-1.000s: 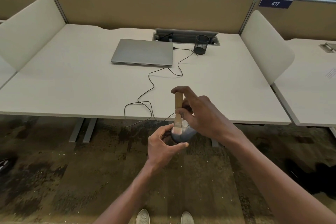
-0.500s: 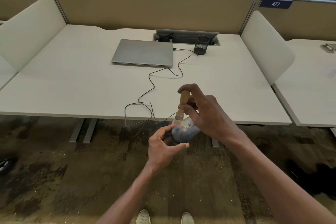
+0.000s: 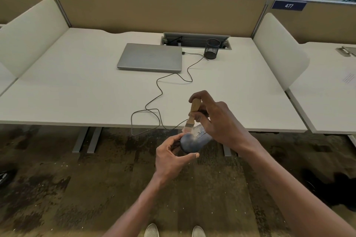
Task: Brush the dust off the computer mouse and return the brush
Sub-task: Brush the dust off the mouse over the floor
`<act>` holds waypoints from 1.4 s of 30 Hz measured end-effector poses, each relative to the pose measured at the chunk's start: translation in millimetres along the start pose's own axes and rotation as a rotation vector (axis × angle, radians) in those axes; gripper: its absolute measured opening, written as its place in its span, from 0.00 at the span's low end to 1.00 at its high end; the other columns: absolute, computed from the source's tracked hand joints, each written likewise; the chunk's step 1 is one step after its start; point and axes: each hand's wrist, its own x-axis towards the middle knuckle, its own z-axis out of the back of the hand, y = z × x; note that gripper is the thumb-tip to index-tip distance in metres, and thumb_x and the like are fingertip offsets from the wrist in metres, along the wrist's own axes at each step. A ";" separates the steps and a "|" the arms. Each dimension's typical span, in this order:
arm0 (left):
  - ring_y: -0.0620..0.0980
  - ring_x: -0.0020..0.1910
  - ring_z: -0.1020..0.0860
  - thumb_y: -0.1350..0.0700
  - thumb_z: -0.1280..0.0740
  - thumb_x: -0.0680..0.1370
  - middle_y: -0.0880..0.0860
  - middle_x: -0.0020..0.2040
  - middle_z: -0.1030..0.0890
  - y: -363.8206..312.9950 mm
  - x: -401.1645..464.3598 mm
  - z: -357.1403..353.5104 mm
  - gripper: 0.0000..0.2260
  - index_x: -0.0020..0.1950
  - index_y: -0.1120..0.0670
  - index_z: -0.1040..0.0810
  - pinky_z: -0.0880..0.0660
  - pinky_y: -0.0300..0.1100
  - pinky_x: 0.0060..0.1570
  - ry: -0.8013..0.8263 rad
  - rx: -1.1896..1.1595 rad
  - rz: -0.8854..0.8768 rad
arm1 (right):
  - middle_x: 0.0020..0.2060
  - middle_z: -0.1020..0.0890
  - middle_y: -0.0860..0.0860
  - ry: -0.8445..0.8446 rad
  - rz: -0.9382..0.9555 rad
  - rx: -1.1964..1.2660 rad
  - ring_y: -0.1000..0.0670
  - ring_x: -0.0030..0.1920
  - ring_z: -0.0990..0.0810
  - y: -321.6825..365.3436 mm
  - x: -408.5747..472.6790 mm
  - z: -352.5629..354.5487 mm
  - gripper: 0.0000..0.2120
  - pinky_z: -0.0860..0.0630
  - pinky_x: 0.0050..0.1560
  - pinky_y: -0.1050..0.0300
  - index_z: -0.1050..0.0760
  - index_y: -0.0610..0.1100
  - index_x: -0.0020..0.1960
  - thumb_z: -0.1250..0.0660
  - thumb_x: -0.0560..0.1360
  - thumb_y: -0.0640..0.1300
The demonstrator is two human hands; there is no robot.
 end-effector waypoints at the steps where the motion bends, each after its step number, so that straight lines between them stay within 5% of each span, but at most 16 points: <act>1: 0.39 0.58 0.19 0.51 0.16 0.62 0.46 0.59 0.17 -0.2 -0.2 0.6 0.32 0.65 0.52 0.20 0.21 0.32 0.51 0.001 0.001 0.000 | 0.41 0.16 0.43 -0.007 0.003 0.006 0.43 0.40 0.16 -0.3 -0.7 2.0 0.19 0.19 0.41 0.40 0.36 0.53 0.62 0.32 0.80 0.36; 7: 0.37 0.57 0.19 0.50 0.16 0.62 0.44 0.58 0.18 -1.1 0.5 3.5 0.34 0.66 0.50 0.22 0.20 0.32 0.51 -0.013 0.008 -0.002 | 0.39 0.18 0.48 0.087 -0.010 -0.024 0.55 0.39 0.18 -1.4 -3.9 11.0 0.20 0.20 0.39 0.48 0.35 0.53 0.62 0.33 0.80 0.34; 16: 0.40 0.58 0.18 0.50 0.16 0.62 0.47 0.60 0.18 0.4 -2.3 3.4 0.34 0.66 0.52 0.21 0.19 0.35 0.52 0.009 -0.005 -0.015 | 0.43 0.16 0.43 0.035 -0.034 0.001 0.52 0.43 0.16 -0.1 -1.7 8.0 0.16 0.19 0.45 0.43 0.32 0.47 0.60 0.34 0.79 0.31; 24: 0.40 0.58 0.18 0.53 0.15 0.62 0.47 0.60 0.17 0.4 -2.6 5.9 0.33 0.66 0.52 0.21 0.19 0.35 0.53 0.004 0.008 -0.032 | 0.41 0.18 0.47 0.101 -0.014 -0.036 0.66 0.40 0.19 3.3 1.7 8.1 0.19 0.19 0.42 0.48 0.35 0.54 0.58 0.35 0.80 0.32; 30: 0.40 0.58 0.18 0.53 0.15 0.62 0.47 0.59 0.17 1.1 -7.3 3.0 0.34 0.66 0.52 0.21 0.20 0.34 0.54 0.010 0.020 -0.054 | 0.40 0.19 0.48 0.095 0.008 -0.077 0.48 0.43 0.16 3.4 8.2 0.6 0.19 0.20 0.43 0.42 0.35 0.53 0.57 0.37 0.79 0.31; 36: 0.42 0.59 0.18 0.53 0.15 0.63 0.48 0.60 0.17 -0.5 -7.8 4.6 0.33 0.66 0.53 0.20 0.19 0.37 0.54 0.007 0.002 -0.052 | 0.40 0.18 0.46 0.080 0.003 -0.033 0.64 0.41 0.18 1.9 9.5 1.7 0.19 0.20 0.40 0.52 0.34 0.52 0.59 0.36 0.79 0.31; 42: 0.40 0.58 0.18 0.54 0.15 0.62 0.46 0.58 0.17 -2.6 -10.8 3.9 0.32 0.65 0.49 0.21 0.21 0.32 0.53 0.004 -0.007 -0.058 | 0.40 0.18 0.48 0.143 0.034 -0.100 0.44 0.41 0.17 2.5 12.2 -1.7 0.18 0.20 0.40 0.43 0.35 0.54 0.59 0.36 0.80 0.33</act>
